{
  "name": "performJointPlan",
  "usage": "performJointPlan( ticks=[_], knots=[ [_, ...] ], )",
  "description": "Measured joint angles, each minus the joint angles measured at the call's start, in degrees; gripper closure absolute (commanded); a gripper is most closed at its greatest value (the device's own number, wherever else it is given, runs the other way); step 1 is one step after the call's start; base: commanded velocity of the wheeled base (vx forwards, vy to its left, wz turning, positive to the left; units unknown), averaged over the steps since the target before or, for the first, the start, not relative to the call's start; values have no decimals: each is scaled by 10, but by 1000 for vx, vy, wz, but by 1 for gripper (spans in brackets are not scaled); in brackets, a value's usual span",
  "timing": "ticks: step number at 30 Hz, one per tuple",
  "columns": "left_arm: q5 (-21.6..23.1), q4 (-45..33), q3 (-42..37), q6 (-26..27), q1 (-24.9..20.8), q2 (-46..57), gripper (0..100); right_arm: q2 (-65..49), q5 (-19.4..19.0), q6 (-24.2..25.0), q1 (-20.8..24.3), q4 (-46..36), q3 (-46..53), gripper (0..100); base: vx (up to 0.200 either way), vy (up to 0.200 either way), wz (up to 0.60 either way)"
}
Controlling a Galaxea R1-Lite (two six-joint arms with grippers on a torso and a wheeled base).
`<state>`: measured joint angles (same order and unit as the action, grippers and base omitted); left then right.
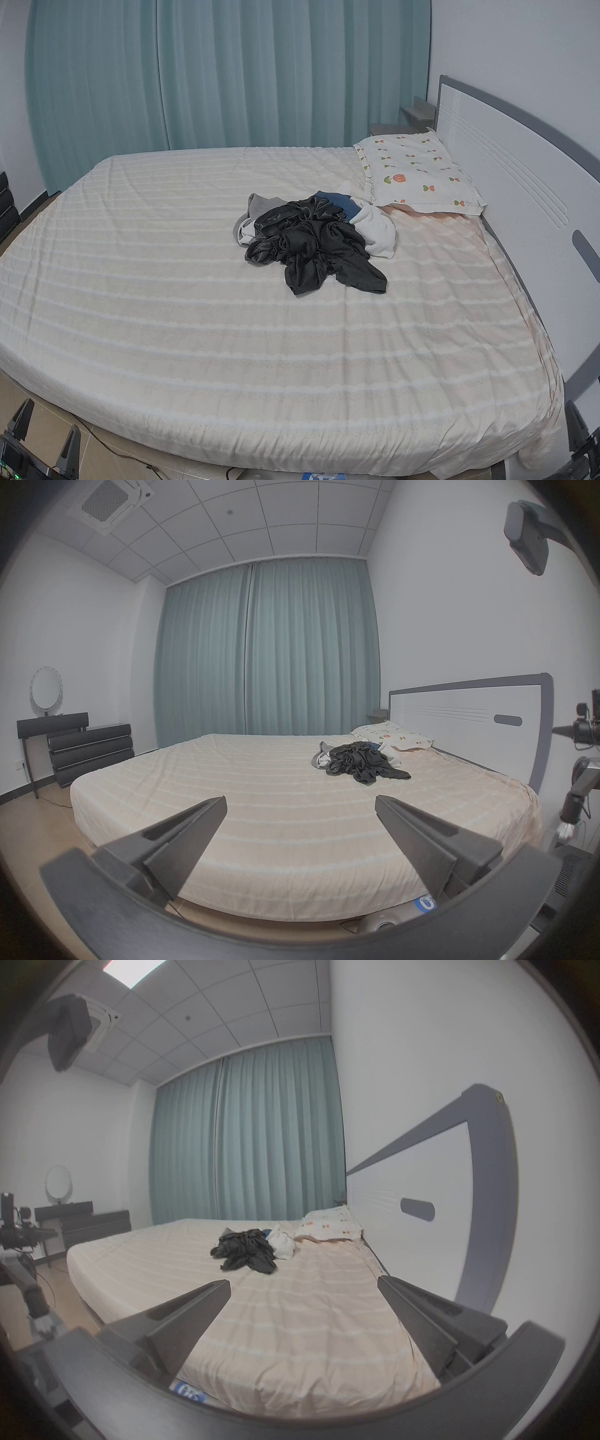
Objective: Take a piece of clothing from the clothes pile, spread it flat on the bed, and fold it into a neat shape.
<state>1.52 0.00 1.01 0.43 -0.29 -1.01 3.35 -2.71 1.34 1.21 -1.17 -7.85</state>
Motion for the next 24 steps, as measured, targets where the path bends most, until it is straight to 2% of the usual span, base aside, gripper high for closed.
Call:
performJointPlan(
  ticks=[6, 12, 24],
  knots=[
    [0, 0, 0, 0, 0, 0, 0, 104, -31, 3, 12, -9, -76, 0, 0, 0, 0],
    [-1, 0, 0, 1, 0, 0, 0, 259, -48, 19, 29, 45, -98, 0, 0, 0, 0],
    [-2, 0, 0, 1, 0, 0, 0, 571, -28, 67, 71, 188, -160, 0, 0, 0, 0]
  ],
)
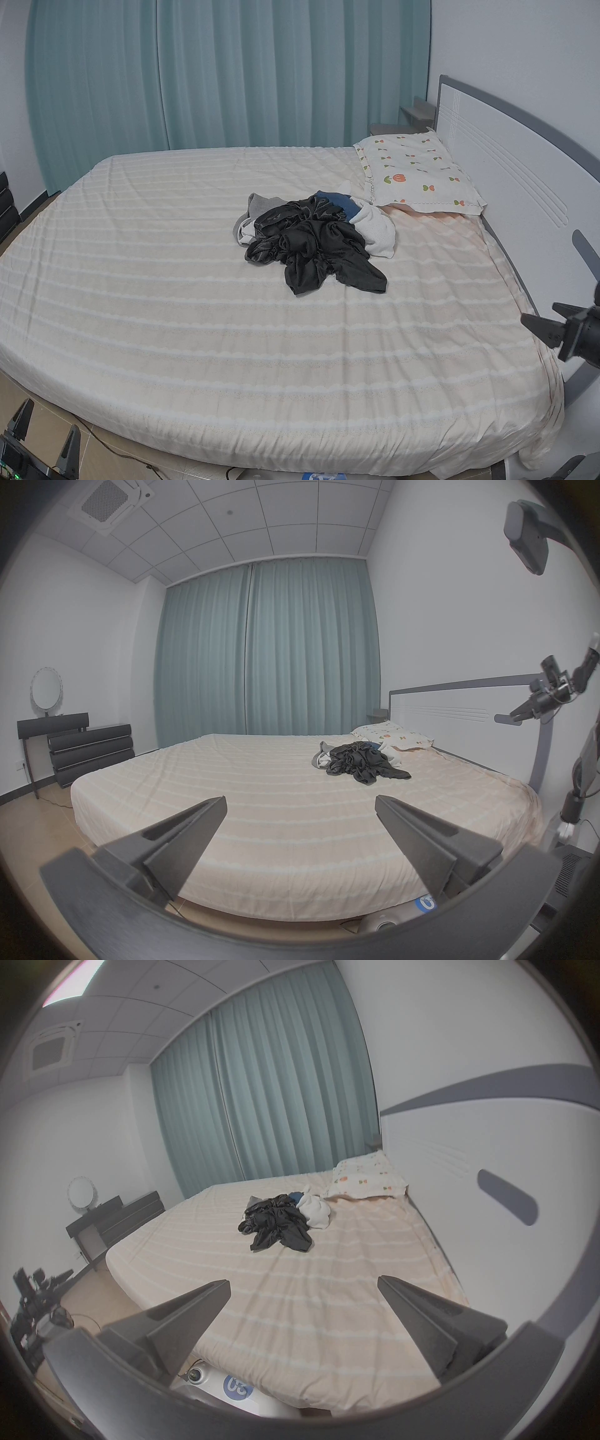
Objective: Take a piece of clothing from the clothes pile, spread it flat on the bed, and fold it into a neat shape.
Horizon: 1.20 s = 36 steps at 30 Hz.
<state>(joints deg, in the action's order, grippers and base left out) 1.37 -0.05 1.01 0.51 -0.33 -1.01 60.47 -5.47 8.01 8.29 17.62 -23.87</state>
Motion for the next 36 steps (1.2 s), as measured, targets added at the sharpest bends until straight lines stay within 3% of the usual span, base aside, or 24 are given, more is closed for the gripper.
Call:
performJointPlan(
  ticks=[14, 28, 36],
  knots=[
    [0, 0, 0, -9, 0, 0, 0, 422, 72, 106, 60, 70, -281, 0, 0, 0, 0],
    [0, 1, 0, -15, 0, 0, 0, 787, 122, 209, 109, 25, -669, 0, 0, 0, 0],
    [0, 1, 0, -14, 0, 0, 0, 913, 143, 237, 123, -30, -827, 0, 0, 0, 0]
  ],
)
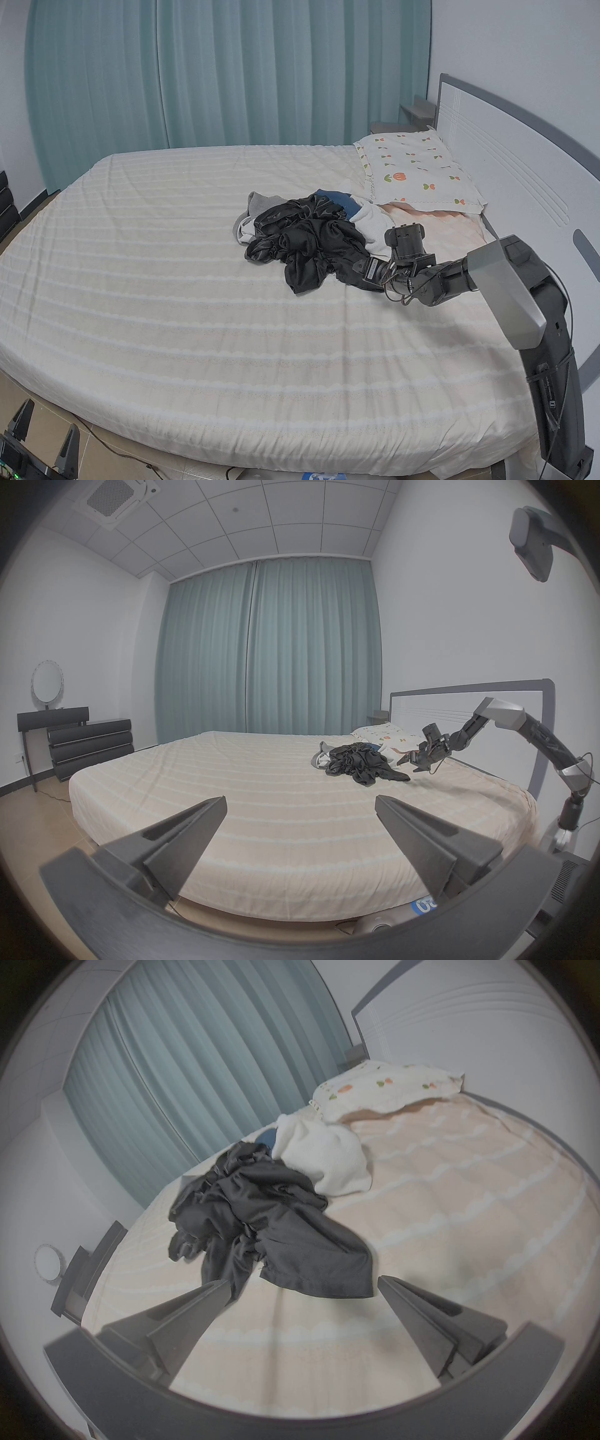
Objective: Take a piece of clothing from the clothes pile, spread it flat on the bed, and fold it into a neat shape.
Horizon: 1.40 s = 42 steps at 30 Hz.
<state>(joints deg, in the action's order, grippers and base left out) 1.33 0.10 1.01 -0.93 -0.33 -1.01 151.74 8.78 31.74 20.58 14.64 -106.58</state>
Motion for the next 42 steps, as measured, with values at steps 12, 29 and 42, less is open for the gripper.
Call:
performJointPlan(
  ticks=[12, 29, 42],
  knots=[
    [0, 0, 0, 5, 0, 0, 0, 86, 15, 5, -16, -2, -79, 0, 0, 0, 0],
    [0, -1, 0, 6, 1, 0, 0, 107, -4, -7, -9, 76, -80, 100, 0, 0, 0],
    [0, -1, 0, 10, 0, 0, 0, 96, 6, 14, -19, 82, -78, 100, 0, 0, 0]
  ],
)
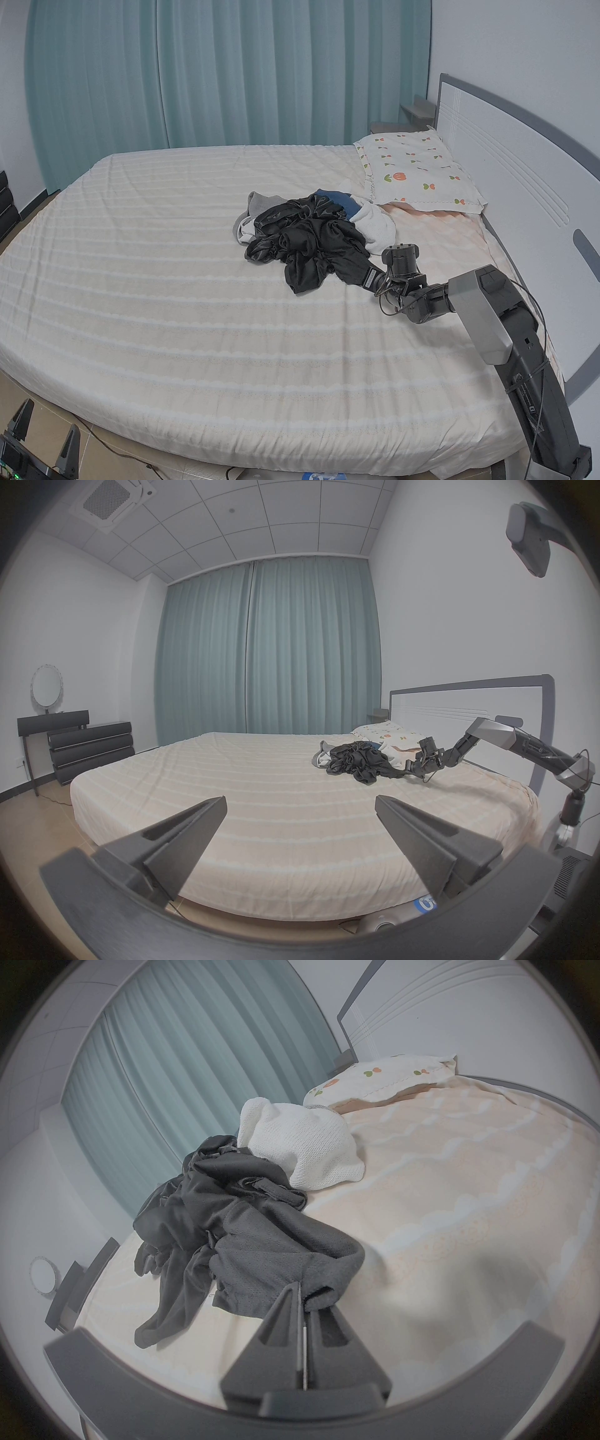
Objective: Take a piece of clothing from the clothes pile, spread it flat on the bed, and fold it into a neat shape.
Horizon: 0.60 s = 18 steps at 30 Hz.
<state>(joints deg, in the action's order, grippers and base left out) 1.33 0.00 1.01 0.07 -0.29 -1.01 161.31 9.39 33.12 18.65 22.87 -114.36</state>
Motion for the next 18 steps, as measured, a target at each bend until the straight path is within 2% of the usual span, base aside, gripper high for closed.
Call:
performJointPlan(
  ticks=[9, 18],
  knots=[
    [0, 0, 0, 0, 0, 0, 0, -61, 0, 36, 14, 4, 108, 100, 0, 0, 0],
    [0, 0, 0, -4, 0, 0, 0, -150, -23, 47, 24, 43, 292, 100, 0, 0, 0]
  ],
)
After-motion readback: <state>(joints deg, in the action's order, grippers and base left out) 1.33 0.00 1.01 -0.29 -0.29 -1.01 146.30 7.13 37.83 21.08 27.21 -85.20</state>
